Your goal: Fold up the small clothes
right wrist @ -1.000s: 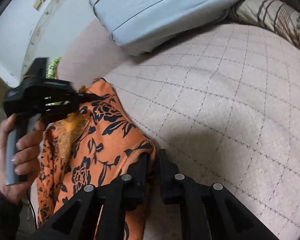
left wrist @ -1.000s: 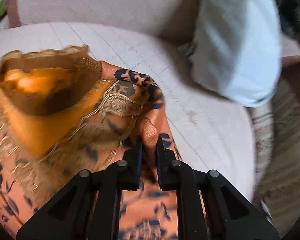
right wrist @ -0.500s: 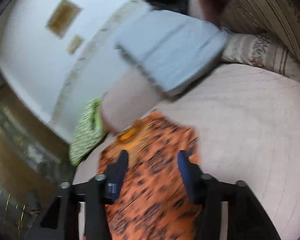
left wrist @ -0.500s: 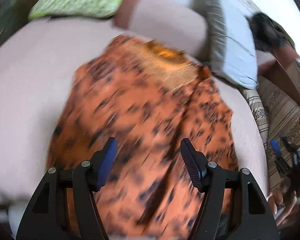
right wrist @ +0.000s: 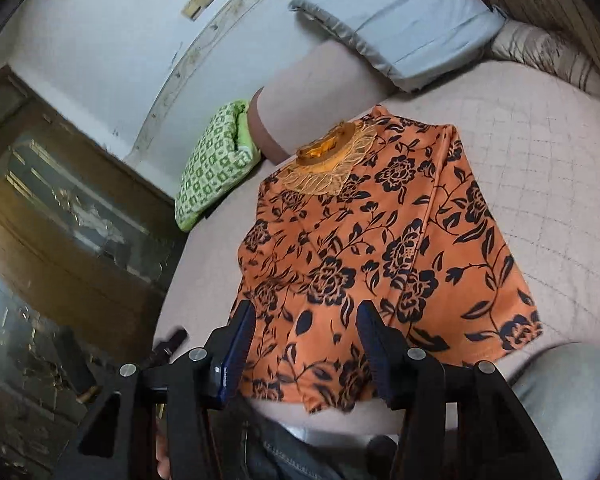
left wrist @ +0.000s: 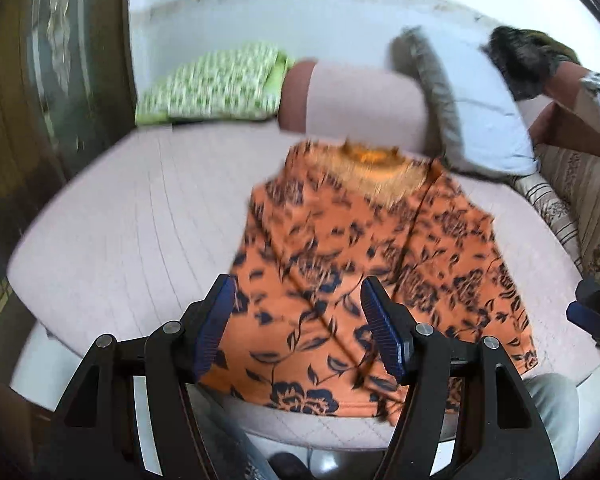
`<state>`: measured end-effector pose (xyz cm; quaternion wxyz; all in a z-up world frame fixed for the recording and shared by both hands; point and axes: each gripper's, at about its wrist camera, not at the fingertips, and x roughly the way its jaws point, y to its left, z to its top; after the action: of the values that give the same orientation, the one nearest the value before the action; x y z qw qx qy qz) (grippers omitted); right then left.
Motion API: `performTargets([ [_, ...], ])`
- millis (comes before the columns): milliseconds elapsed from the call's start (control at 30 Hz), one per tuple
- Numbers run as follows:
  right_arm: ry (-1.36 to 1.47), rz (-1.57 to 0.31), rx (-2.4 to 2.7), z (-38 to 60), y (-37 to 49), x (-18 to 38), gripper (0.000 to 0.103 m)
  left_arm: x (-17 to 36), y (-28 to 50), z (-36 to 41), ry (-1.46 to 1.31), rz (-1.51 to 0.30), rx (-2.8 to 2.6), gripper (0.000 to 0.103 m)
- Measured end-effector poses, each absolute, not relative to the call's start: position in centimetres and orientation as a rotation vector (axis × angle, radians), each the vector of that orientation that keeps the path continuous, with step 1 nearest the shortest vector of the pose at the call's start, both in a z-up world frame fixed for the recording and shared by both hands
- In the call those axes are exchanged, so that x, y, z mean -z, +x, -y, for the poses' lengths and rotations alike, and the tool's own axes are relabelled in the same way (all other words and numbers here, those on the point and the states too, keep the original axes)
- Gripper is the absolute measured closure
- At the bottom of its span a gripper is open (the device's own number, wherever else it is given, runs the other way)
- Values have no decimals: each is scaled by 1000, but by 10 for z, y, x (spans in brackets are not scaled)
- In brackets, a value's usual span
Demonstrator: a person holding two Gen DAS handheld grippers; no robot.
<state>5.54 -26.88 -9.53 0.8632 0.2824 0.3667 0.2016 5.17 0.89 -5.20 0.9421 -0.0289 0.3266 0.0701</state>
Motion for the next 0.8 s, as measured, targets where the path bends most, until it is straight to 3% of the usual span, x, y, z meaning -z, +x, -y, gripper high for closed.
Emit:
performTargets([
  [267,509,-600,-385,270,5,17,52,-1,25,11,-25,-592,-118,37],
  [367,464,-619,-354,267,2,-2,52,-14,16,18,7,-594,-115,37],
  [600,429,-622,-365,265,11,-21,52,-29,14,25,27,-579,-110,37],
  [800,413,-640,-355,261,57,-18,52,-15,67,15,-10,-662,-86,37],
])
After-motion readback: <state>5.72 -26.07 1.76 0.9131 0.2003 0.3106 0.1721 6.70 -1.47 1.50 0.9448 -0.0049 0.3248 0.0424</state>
